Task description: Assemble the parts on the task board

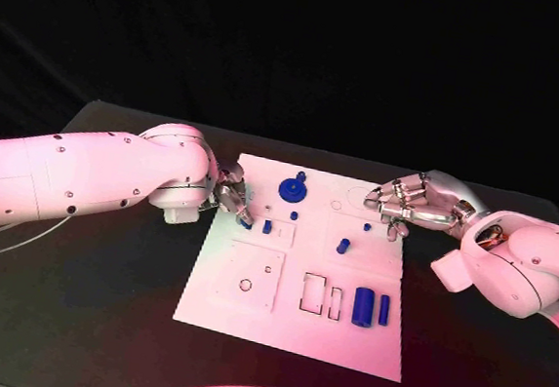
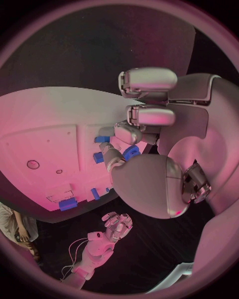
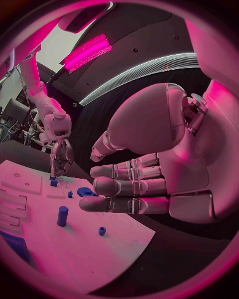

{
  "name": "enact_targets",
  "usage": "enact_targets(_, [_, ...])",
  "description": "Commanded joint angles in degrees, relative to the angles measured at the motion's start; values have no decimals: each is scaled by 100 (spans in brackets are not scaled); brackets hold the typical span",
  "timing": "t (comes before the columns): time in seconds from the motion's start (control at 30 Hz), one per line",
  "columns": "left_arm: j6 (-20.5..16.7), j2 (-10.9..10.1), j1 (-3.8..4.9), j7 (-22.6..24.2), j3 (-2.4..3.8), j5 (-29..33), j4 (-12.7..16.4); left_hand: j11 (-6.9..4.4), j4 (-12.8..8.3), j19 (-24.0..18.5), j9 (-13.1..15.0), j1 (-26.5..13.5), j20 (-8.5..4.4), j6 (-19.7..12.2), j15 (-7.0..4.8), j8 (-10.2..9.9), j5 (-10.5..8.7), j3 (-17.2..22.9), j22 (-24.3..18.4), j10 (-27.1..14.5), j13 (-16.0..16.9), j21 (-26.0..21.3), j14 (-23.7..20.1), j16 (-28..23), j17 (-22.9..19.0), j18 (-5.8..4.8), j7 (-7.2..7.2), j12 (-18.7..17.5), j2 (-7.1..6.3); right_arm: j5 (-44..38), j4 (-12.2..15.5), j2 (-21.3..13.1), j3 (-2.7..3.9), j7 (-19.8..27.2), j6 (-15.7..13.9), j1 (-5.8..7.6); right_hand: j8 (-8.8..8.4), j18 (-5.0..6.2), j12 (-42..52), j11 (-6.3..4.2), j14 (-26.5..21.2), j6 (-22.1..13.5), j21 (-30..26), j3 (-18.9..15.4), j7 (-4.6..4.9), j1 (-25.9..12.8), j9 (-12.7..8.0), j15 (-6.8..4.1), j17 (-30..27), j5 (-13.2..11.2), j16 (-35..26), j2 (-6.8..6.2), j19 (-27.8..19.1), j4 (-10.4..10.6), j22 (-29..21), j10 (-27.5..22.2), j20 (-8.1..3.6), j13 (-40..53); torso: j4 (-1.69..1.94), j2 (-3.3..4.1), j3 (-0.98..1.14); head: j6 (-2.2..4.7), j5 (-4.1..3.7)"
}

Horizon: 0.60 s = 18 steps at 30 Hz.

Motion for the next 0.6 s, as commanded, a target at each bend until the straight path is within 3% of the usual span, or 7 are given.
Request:
enact_targets(0.03, [115,4,-6,-55,-4,-18,10,-1,-407,269,6,-8,-43,11,-46,37,15,448,749,41,0,-30,593,32,1510,-49,-48,26,49,-3,10,2,1,16,115,-5,22,25,30,-18,-41,-44,30,-3,-4,10,10,-13,-8,34,-21,61,-34,32,9,-37,-8,9,1,0,-3,3,-5])
enact_targets(0.47, [144,45,-6,-71,-4,33,12,1,-351,267,12,-206,-47,42,-45,73,13,438,745,65,25,-36,593,32,1510,-49,-55,57,68,-3,12,5,1,23,110,-5,22,25,30,-18,-41,-44,30,-3,-4,10,10,-13,-8,34,-21,61,-34,32,9,-37,-8,9,-5,1,2,-19,-14])
enact_targets(0.6, [154,74,-6,-88,-4,44,4,0,-114,272,14,-587,-45,162,-41,128,12,44,754,97,61,-33,593,32,1510,-51,-69,106,-9,-3,15,6,1,30,106,-5,22,25,30,-18,-41,-44,30,-3,-4,10,10,-13,-8,34,-21,61,-34,32,9,-37,-8,9,-4,1,3,-28,-19])
